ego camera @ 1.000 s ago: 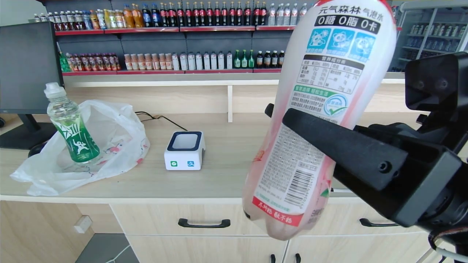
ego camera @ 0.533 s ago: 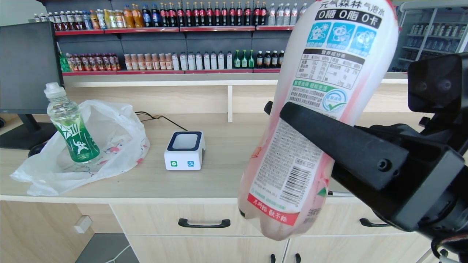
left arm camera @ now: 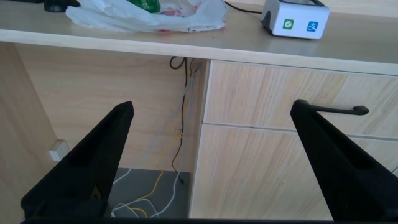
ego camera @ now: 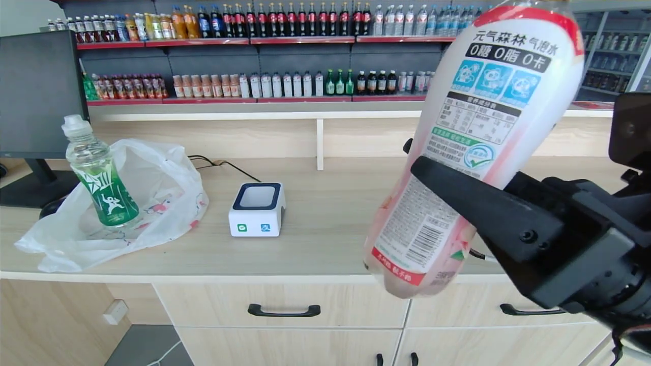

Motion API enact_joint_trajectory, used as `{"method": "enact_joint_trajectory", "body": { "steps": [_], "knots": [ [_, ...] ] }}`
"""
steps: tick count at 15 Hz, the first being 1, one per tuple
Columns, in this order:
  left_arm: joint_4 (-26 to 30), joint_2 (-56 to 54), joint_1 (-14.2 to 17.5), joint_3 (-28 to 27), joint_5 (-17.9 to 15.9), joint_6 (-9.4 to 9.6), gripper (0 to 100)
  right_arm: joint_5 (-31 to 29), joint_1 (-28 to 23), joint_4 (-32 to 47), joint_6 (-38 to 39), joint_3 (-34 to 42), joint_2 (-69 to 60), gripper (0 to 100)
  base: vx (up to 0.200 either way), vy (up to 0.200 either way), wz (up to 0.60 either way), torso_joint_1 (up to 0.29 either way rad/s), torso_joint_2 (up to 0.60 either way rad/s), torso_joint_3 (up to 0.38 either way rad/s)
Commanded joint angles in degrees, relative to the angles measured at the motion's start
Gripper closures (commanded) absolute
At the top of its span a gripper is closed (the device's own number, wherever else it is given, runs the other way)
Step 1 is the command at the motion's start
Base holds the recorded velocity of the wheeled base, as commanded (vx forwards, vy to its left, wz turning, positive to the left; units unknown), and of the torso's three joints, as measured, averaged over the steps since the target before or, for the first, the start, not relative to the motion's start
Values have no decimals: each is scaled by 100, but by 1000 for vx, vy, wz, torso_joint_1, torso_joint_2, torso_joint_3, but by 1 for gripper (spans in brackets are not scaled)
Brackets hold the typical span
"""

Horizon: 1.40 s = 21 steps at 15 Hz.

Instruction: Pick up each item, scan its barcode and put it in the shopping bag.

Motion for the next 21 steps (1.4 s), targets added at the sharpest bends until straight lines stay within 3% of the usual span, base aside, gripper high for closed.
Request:
{"method": "enact_joint_trajectory", "body": {
  "steps": [1,3,5,6,8,18,20,21],
  "knots": [
    [-1,6,4,0,1,-1,0,-566,-1025,-8,-436,345,185,100,0,0,0,0,0,0],
    [-1,6,4,0,1,-1,0,-1269,-1957,-8,-823,740,352,100,0,0,0,0,0,0],
    [-1,-2,-5,0,1,-1,0,-1410,-2405,-8,-1377,1321,317,100,0,0,0,0,0,0],
    [-1,-2,-5,0,1,-1,0,-1410,-2405,-8,-1377,1321,317,100,0,0,0,0,0,0],
    [-1,6,4,0,1,-1,0,-1410,-2616,-8,-1711,2156,212,100,0,0,0,0,0,0],
    [-1,6,4,0,1,-1,0,-1753,-2669,-8,-2027,2700,-324,100,0,0,0,0,0,0],
    [-1,6,4,0,1,-1,0,-1762,-3029,-8,-2449,2674,-456,100,0,0,0,0,0,0],
    [-1,-2,-5,0,1,-1,0,-1753,-3310,-8,-2554,2279,-448,100,0,0,0,0,0,0]
  ]
}}
